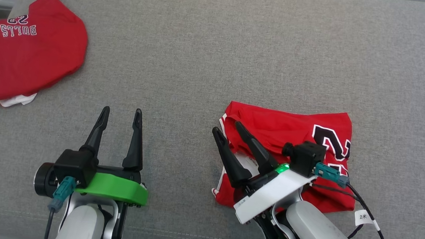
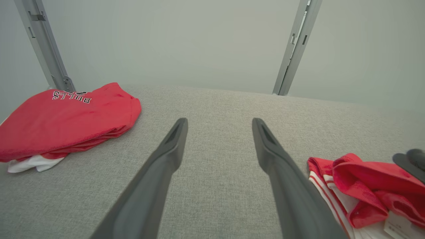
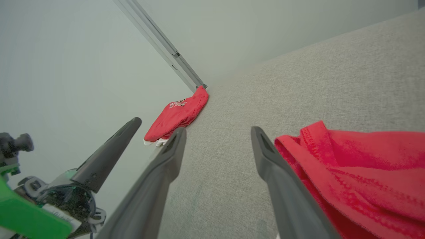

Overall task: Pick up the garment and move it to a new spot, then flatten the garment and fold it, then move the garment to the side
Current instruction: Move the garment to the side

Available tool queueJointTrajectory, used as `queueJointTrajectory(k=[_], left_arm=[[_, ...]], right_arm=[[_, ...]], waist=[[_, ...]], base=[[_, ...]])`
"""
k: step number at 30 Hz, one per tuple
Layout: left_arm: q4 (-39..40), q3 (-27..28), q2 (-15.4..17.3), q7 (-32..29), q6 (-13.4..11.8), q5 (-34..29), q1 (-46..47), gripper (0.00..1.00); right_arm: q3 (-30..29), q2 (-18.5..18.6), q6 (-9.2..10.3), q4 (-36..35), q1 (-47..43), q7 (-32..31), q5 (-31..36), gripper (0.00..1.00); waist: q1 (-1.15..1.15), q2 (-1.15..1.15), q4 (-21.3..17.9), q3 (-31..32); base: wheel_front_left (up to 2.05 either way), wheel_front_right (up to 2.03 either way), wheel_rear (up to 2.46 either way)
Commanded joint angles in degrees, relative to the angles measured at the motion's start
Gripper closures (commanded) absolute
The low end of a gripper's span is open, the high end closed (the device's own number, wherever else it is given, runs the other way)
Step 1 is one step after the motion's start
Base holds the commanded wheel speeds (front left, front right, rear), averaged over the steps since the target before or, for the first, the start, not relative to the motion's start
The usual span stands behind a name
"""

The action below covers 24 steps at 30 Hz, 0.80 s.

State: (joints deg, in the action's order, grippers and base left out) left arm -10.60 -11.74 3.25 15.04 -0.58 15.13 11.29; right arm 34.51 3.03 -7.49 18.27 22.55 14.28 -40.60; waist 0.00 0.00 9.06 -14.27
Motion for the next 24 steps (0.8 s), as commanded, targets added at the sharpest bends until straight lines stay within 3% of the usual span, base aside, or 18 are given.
queueJointTrajectory(k=[1,6,13,18,24], left_arm=[[0.0,0.3,0.0,0.2,-0.1,-0.3,0.8,0.0],[0.1,1.0,0.3,0.2,0.1,-0.8,0.5,0.0],[0.3,1.8,0.9,0.2,0.0,-1.6,0.4,0.0],[0.5,2.5,1.4,0.2,-0.2,-1.8,-0.1,0.0],[0.0,3.1,2.3,0.2,-0.4,-1.8,-1.2,0.0]], right_arm=[[0.1,1.0,0.02,-2.9,-1.2,0.6,0.0,0.0],[-2.5,2.9,0.01,-9.9,-3.1,0.8,1.3,0.0],[-17.0,4.5,0.01,-17.6,-7.3,0.9,6.4,0.0],[-26.3,6.4,0.01,-18.3,-10.1,0.9,12.2,0.0],[-32.7,10.1,0.01,-16.3,-14.2,0.8,18.0,0.0]], waist=[[0.0,0.0,-0.7,0.1],[0.0,0.0,-2.1,0.5],[0.0,0.0,-4.5,1.6],[0.0,0.0,-5.8,2.5],[0.0,0.0,-6.9,4.5]], base=[[0.0,0.0,0.0],[0.0,0.0,0.0],[0.0,0.0,0.0],[0.0,0.0,0.0],[0.0,0.0,0.0]])
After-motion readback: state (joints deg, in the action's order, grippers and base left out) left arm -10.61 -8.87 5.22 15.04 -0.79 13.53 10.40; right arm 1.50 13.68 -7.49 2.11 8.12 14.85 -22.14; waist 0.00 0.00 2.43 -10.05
